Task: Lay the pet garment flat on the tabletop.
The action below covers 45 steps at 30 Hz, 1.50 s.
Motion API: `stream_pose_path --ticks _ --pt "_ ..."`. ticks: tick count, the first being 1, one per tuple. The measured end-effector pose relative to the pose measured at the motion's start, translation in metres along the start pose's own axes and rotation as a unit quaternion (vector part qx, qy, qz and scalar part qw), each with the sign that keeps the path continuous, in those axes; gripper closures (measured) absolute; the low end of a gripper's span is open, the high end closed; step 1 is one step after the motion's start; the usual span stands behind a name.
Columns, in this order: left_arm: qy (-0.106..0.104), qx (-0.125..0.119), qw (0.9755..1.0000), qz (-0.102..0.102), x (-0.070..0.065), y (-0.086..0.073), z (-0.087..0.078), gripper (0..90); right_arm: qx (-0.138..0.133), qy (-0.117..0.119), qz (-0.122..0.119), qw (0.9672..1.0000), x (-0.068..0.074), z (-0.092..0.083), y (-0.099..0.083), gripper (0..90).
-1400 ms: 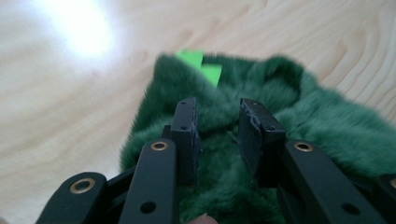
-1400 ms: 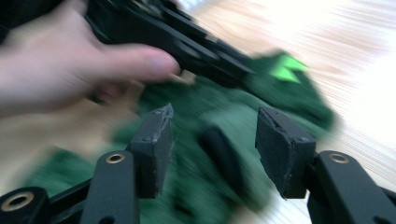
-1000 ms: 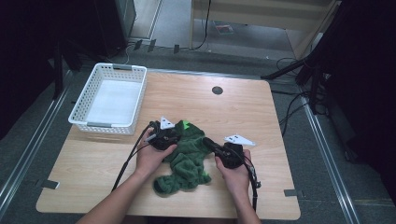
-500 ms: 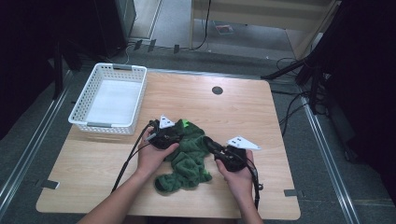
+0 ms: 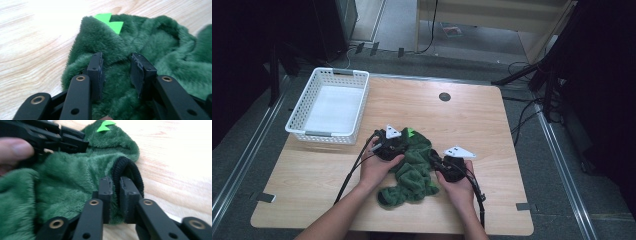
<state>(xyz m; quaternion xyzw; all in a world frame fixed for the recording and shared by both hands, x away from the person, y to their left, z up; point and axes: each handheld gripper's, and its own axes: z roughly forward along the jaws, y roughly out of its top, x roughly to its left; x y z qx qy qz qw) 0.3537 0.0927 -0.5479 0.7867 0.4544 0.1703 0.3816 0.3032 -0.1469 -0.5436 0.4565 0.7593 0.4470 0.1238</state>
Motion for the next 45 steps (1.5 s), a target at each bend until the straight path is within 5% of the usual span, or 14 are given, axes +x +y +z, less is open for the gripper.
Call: stream_pose_path --ticks 1,9,12,16,18,22,27,34,38,43,45 --pt "0.003 0.001 1.0 0.0 0.0 0.001 0.001 64.3 -0.001 0.016 0.023 0.9996 -0.004 -0.008 0.0 83.4" --pt "0.029 0.002 0.9996 0.003 0.004 0.006 0.006 64.2 0.013 0.059 0.062 0.9962 -0.008 -0.036 -0.004 83.6" --pt "0.032 0.003 0.9995 0.005 0.004 0.009 0.008 62.9 0.054 0.024 0.039 0.9975 -0.007 -0.027 -0.015 82.9" --pt "0.004 0.003 1.0 -0.002 0.008 0.009 0.007 56.5 0.052 0.017 0.033 0.998 -0.005 -0.024 -0.014 73.9" --pt "-0.01 -0.027 0.9996 -0.006 0.01 0.008 -0.001 48.2 0.045 0.017 0.018 0.9987 -0.002 -0.027 -0.01 60.6" --pt "-0.029 -0.081 0.996 -0.024 0.019 0.007 -0.031 45.8 0.008 0.036 0.015 0.9992 -0.004 -0.043 -0.002 56.4" --pt "-0.038 -0.064 0.9957 -0.055 0.03 -0.001 -0.048 51.8 -0.041 0.016 0.016 0.9989 -0.003 -0.05 0.026 60.7" --pt "-0.048 -0.029 0.9981 -0.024 0.012 -0.024 -0.053 58.5 -0.053 0.006 0.012 0.9985 0.018 0.001 0.074 64.0" --pt "-0.046 -0.015 0.9988 -0.013 0.009 -0.035 -0.054 63.2 -0.004 0.01 -0.003 0.9999 0.032 0.05 0.09 62.2" --pt "-0.041 0.005 0.9989 0.024 0.009 -0.041 -0.056 69.3 0.068 -0.049 -0.012 0.9964 0.032 0.1 0.077 61.2" --pt "-0.039 0.006 0.9988 0.027 0.009 -0.042 -0.056 69.3 0.07 -0.053 -0.013 0.9961 0.029 0.103 0.074 61.2"
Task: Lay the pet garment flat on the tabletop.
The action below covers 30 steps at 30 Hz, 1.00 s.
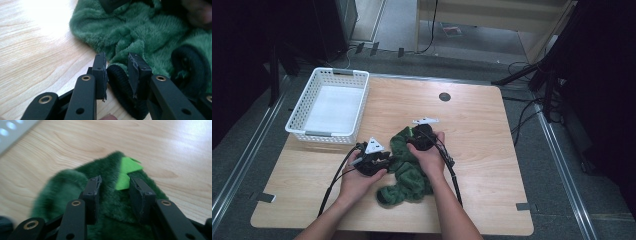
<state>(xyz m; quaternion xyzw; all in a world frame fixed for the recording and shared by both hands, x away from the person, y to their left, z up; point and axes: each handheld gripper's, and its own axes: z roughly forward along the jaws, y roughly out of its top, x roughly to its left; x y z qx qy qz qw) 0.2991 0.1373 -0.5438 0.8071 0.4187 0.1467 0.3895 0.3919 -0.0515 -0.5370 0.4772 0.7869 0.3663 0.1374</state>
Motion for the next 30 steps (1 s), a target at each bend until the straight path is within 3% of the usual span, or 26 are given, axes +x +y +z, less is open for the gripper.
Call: stream_pose_path --ticks 2,4,7,12,15,18,19,22,24,30 --pt "-0.001 0.007 0.9999 0.009 0.0 -0.002 0.0 69.3 -0.005 0.001 -0.002 1.0 -0.004 0.002 -0.002 61.6" --pt "0.004 0.011 0.9998 0.016 0.0 -0.002 0.001 69.2 -0.007 -0.016 -0.011 0.9998 -0.008 0.002 -0.001 61.8" --pt "0.013 0.012 0.9997 0.018 0.001 0.0 0.004 68.9 -0.016 -0.031 0.008 0.9994 -0.017 0.004 0.001 64.3" --pt "0.035 0.007 0.9994 0.001 0.006 0.005 0.01 65.2 -0.014 -0.041 0.017 0.9989 -0.024 0.006 0.005 65.1" --pt "0.036 -0.01 0.9992 -0.014 0.008 0.009 0.005 62.9 -0.023 -0.027 0.023 0.9991 -0.025 -0.002 0.006 59.6" --pt "0.035 -0.033 0.9986 -0.019 0.008 0.011 -0.004 61.9 -0.072 0.003 0.033 0.9968 -0.024 -0.024 0.003 59.1" --pt "0.03 -0.041 0.9986 -0.014 0.006 0.012 -0.008 62.9 -0.092 0.015 0.027 0.9953 -0.021 -0.042 0.0 58.7" --pt "0.022 -0.04 0.9989 -0.012 0.004 0.012 -0.009 65.3 -0.086 0.023 0.015 0.9959 -0.019 -0.053 -0.004 58.3" --pt "0.009 -0.035 0.9993 -0.011 0.002 0.011 -0.008 70.6 -0.059 0.005 0.002 0.9983 -0.023 -0.058 -0.013 59.9" --pt "0.006 -0.017 0.9998 -0.005 -0.001 0.004 0.0 74.8 -0.028 0.009 0.005 0.9995 -0.033 -0.055 -0.032 65.5"
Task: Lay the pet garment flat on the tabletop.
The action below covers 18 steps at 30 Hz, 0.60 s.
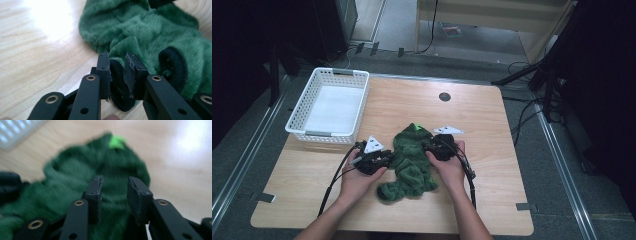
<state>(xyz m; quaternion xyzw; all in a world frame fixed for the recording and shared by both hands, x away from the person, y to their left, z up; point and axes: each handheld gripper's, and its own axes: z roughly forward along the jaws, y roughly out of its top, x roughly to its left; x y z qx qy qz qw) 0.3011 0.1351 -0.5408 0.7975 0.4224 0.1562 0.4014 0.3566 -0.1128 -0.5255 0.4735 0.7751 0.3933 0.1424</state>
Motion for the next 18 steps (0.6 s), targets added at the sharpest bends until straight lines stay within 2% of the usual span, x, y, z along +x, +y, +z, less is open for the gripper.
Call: stream_pose_path --ticks 2,6,8,11,12,14,18 --pt "0.009 0.005 0.9999 0.007 0.0 0.0 0.002 75.0 0.018 -0.005 -0.004 0.9998 -0.003 0.005 -0.006 66.9" --pt "0.027 0.015 0.9994 0.012 0.001 -0.001 0.007 74.5 0.006 -0.006 0.007 0.9999 -0.012 0.01 -0.011 69.0" --pt "0.027 0.015 0.9995 0.008 0.004 -0.002 0.01 73.1 -0.001 -0.009 0.01 0.9999 -0.014 0.012 -0.011 69.7" --pt "0.045 0.015 0.9989 -0.001 0.007 0.002 0.014 73.1 -0.004 -0.011 0.011 0.9999 -0.013 0.013 -0.011 69.0" --pt "0.047 0.015 0.9988 -0.002 0.007 0.002 0.014 73.0 0.0 -0.009 0.016 0.9998 -0.013 0.009 -0.01 65.0" --pt "0.047 0.015 0.9988 -0.005 0.007 0.003 0.015 72.7 -0.004 -0.006 0.018 0.9998 -0.012 0.006 -0.01 63.1" --pt "0.032 0.01 0.9994 -0.004 0.009 0.001 0.013 70.3 -0.042 -0.007 0.022 0.9989 -0.012 -0.02 -0.015 68.5"
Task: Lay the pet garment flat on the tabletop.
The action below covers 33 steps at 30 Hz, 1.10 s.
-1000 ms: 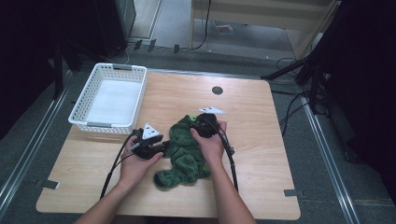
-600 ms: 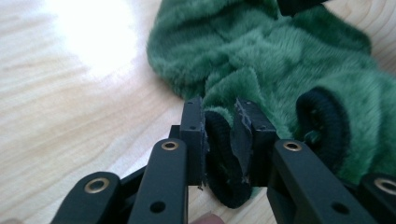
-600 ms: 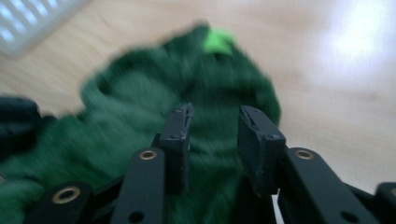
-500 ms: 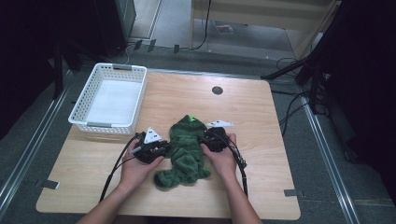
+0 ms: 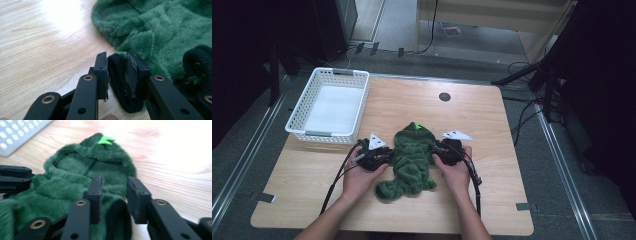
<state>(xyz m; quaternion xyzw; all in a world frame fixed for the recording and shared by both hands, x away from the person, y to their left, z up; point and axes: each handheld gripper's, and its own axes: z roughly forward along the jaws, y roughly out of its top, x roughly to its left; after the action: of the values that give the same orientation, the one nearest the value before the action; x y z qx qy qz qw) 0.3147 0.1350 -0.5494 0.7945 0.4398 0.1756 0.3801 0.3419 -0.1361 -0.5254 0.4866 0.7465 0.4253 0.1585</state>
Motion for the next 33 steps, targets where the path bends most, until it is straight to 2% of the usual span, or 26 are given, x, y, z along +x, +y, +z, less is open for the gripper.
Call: stream_pose_path --ticks 3,7,8,11,13,16,17,22,24,27,30,31,33 --pt "-0.003 -0.005 1.0 0.001 0.001 -0.002 -0.001 70.1 -0.005 0.008 0.01 0.9999 -0.003 -0.015 -0.009 72.8" --pt "-0.002 -0.005 1.0 -0.001 0.0 -0.003 -0.001 70.6 0.026 0.023 -0.021 0.9992 0.001 -0.022 -0.026 74.5" --pt "-0.001 -0.004 1.0 0.0 0.0 -0.003 -0.001 70.8 0.04 0.02 -0.035 0.9984 0.002 -0.021 -0.035 74.5" --pt "0.003 -0.004 1.0 0.002 -0.001 -0.003 -0.001 71.1 0.033 0.028 -0.028 0.9987 -0.002 -0.021 -0.041 75.5" --pt "0.004 -0.004 1.0 0.003 -0.001 -0.003 -0.001 71.4 0.032 0.025 -0.018 0.999 -0.004 -0.022 -0.042 76.5" --pt "0.004 -0.003 1.0 0.002 0.0 -0.003 -0.001 72.8 0.033 0.015 -0.032 0.9988 -0.001 -0.023 -0.043 81.3" --pt "0.005 -0.003 1.0 0.002 0.0 -0.003 -0.001 75.5 0.038 0.011 -0.047 0.9981 0.002 -0.023 -0.043 83.2" --pt "0.008 -0.003 1.0 0.001 0.0 -0.003 -0.001 77.2 0.044 0.015 -0.037 0.9982 0.0 -0.026 -0.043 84.1" --pt "0.007 -0.003 1.0 0.001 0.0 -0.003 -0.001 77.2 0.046 0.012 -0.037 0.9982 -0.001 -0.027 -0.043 84.1" --pt "0.002 -0.005 1.0 -0.005 0.001 -0.003 -0.001 76.9 0.052 0.005 -0.054 0.9972 0.002 -0.023 -0.042 82.7" --pt "-0.013 -0.005 0.9998 -0.013 0.005 -0.003 -0.002 72.8 0.059 0.007 -0.038 0.9975 0.003 -0.024 -0.038 74.2" --pt "-0.019 -0.009 0.9995 -0.021 0.006 -0.004 -0.003 67.9 0.05 0.005 -0.034 0.9981 0.005 -0.026 -0.036 70.0" --pt "-0.029 -0.043 0.998 -0.035 0.009 -0.007 -0.009 63.8 0.029 0.016 -0.033 0.9989 0.01 -0.033 -0.033 68.0"
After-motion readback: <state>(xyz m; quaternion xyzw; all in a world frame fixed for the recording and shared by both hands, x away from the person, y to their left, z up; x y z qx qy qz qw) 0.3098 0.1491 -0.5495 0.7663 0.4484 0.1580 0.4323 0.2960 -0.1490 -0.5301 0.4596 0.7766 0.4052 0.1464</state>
